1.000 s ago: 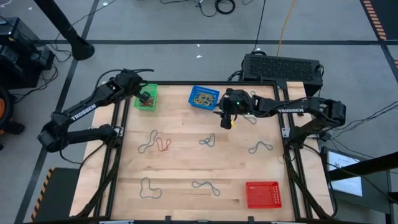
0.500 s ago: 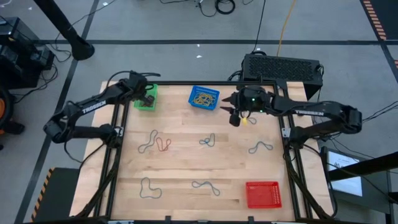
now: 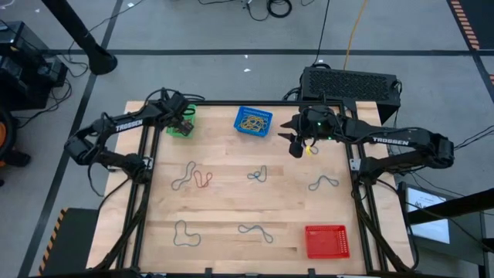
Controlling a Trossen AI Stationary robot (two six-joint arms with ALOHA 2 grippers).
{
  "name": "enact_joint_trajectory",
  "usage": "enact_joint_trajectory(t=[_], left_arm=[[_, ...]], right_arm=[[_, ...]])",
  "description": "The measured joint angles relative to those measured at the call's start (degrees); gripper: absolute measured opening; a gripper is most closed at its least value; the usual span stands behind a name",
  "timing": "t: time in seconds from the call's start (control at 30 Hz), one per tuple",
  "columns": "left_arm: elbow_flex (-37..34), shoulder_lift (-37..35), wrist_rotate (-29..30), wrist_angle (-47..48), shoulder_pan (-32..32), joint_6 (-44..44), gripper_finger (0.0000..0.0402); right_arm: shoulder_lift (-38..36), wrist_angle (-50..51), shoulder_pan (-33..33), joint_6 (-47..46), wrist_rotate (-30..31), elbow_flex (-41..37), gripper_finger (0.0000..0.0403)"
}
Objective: Sort rubber bands into baskets
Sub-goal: Put the red rubber band into the green bin
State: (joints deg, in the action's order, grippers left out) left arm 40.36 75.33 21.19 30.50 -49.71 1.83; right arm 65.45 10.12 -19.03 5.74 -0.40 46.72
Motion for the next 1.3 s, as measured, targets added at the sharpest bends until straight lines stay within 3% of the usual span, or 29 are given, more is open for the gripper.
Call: enact_joint_trajectory(t=[0.23, 0.43, 0.77, 1.0, 1.13, 1.3], left_arm=[[0.0, 0.41, 1.37, -0.18, 0.0, 0.45, 0.0011], [0.0, 0.41, 6.33, -0.13, 0.0, 1.53, 0.0051], [0.02, 0.41, 8.39, -0.07, 0.0, 1.51, 0.0132], [0.02, -3.24, 8.53, 0.02, 0.0, 2.04, 0.0146], [0.04, -7.78, 4.53, -0.02, 0.02, 3.06, 0.0146], [0.09, -14.15, -12.76, -0.12, 1.1, 2.91, 0.0146]], right_arm=[[0.0, 0.14, 0.0, -0.4, 0.01, 0.0, 0.0146], [0.0, 0.1, 0.0, -0.63, 0.01, 0.0, 0.0146], [0.0, 0.1, 0.0, -2.1, 0.01, 0.0, 0.0146], [0.0, 0.06, 0.0, -2.1, 0.04, 0.0, 0.0146], [0.02, 0.04, 0.0, -2.1, 0.04, 0.0, 0.0146], [0.02, -0.13, 0.0, -2.1, 0.04, 0.0, 0.0146]])
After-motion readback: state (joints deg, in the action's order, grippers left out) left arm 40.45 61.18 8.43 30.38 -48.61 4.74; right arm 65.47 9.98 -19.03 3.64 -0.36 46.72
